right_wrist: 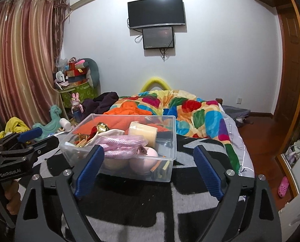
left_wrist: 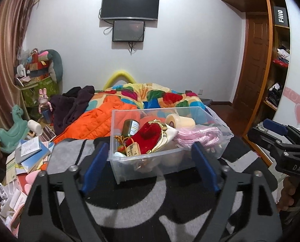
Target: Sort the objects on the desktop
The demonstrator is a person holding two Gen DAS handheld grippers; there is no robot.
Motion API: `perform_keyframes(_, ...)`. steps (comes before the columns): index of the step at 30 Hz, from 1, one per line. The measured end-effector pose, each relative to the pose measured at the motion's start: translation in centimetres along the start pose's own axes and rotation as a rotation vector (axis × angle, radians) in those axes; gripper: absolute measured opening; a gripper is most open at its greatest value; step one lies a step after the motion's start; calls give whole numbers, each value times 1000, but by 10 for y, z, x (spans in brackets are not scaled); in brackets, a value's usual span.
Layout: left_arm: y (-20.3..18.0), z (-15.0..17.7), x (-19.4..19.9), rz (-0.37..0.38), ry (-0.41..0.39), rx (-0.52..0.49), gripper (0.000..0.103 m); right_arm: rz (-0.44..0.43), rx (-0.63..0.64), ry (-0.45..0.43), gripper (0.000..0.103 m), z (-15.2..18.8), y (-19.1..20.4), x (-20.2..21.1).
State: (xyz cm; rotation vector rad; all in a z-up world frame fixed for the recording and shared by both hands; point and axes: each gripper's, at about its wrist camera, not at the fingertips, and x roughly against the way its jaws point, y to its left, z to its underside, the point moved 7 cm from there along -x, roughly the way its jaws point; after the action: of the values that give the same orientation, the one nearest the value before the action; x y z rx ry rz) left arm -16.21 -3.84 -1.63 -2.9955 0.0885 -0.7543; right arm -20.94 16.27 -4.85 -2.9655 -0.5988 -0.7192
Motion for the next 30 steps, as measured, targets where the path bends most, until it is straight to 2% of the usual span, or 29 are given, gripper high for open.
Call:
perform_keyframes(4, -2, 5, 14, -18, -6, -10, 94, -8, 8, 5, 90, 5, 5, 10)
perform_keyframes(13, -9, 24, 36, -44, -3, -8, 97, -35, 5, 8, 90, 25, 13, 35)
perform_keyframes(18, -12, 33, 43, -55, -14, 5, 97, -1, 18, 6, 90, 36, 12, 45)
perform_keyframes(24, -16, 47, 43, -64, -11, 35, 97, 25, 17, 13, 90, 47, 8, 49)
perform_keyframes(30, -18, 69, 34, -81, 28, 25, 98, 22, 20, 21, 90, 53, 7, 50)
